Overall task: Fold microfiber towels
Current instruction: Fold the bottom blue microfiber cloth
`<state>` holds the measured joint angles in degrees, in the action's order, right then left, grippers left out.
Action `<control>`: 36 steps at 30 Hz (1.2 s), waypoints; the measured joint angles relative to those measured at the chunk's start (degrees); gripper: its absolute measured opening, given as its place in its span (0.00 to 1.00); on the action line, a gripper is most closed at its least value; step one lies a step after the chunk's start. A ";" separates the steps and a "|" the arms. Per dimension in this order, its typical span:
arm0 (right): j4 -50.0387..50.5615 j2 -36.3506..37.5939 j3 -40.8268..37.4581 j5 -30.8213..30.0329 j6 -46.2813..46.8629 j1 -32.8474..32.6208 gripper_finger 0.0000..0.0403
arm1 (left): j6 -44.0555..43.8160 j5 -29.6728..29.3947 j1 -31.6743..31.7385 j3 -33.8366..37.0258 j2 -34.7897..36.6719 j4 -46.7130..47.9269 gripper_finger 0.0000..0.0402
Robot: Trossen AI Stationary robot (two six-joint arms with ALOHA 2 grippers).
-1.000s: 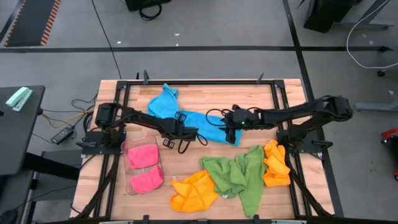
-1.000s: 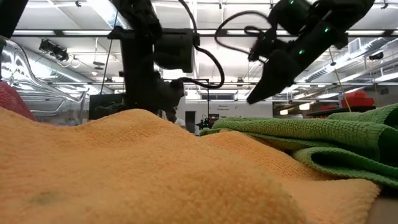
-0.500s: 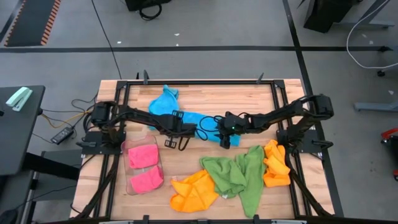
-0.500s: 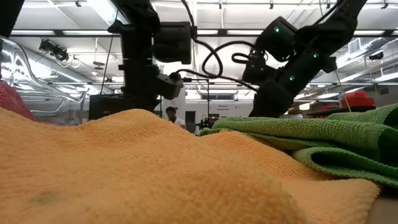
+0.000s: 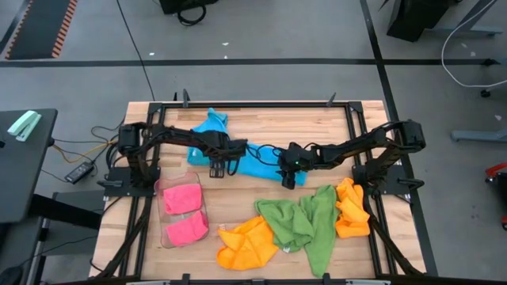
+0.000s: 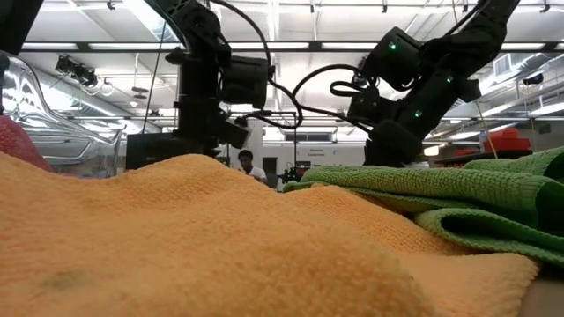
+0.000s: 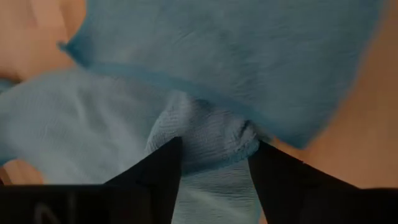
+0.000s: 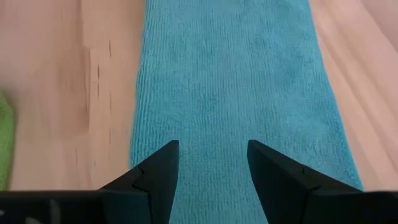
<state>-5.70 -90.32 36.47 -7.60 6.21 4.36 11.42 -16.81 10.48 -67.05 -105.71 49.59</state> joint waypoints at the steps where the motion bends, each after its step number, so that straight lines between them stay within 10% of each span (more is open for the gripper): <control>1: 0.10 0.00 0.00 -0.01 -0.21 0.00 0.50 | 0.24 0.01 0.62 0.00 0.00 0.10 0.49; 36: 14.56 11.23 -5.83 3.90 -1.67 0.00 0.50 | 6.22 -0.34 4.15 6.27 9.23 -1.62 0.30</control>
<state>8.85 -79.10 30.63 -3.70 4.54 4.36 17.64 -17.15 14.62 -60.78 -96.49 47.97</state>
